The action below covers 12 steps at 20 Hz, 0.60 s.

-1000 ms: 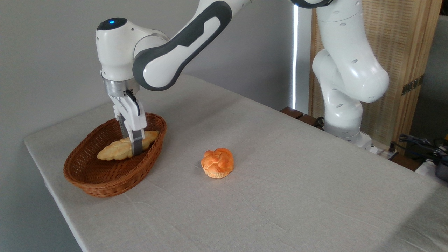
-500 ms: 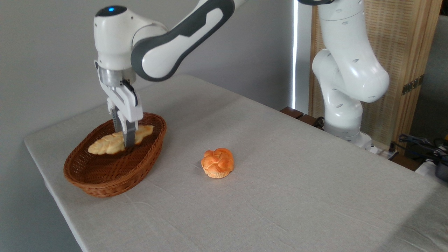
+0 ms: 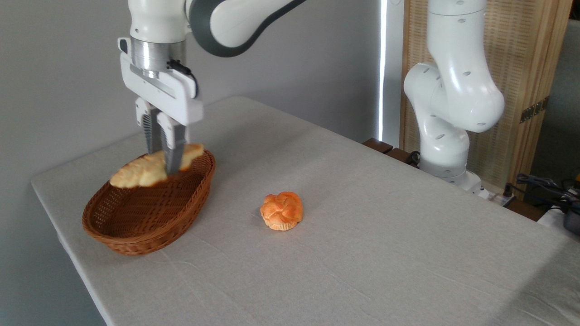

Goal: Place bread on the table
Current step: 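Carry the braided bread out of the basket and lower it onto the table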

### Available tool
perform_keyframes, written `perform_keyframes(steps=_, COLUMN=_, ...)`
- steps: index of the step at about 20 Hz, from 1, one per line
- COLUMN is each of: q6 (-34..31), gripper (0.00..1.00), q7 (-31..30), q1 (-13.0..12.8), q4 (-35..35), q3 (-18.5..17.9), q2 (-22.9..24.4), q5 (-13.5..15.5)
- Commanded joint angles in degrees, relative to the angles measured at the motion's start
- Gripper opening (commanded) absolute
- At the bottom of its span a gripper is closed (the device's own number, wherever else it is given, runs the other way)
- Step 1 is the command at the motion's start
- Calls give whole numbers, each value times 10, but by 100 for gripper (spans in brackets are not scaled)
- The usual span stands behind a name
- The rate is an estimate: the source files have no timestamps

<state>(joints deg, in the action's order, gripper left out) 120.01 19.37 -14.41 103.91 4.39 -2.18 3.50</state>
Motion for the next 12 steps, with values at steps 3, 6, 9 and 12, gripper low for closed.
perform_keyframes(steps=3, q6=-62, gripper=66, q7=42, q1=-3, q4=29, q3=-100, q2=9, q5=-8)
perform_keyframes(steps=6, q6=-58, gripper=100, q7=53, q1=-3, q4=48, q3=-141, q2=-9, q5=-8)
perform_keyframes(steps=9, q6=-58, gripper=100, q7=84, q1=-3, q4=50, q3=-162, q2=-33, q5=-8)
perform_keyframes(steps=12, q6=-58, gripper=100, q7=88, q1=-3, q4=54, q3=-163, q2=-34, q5=-8)
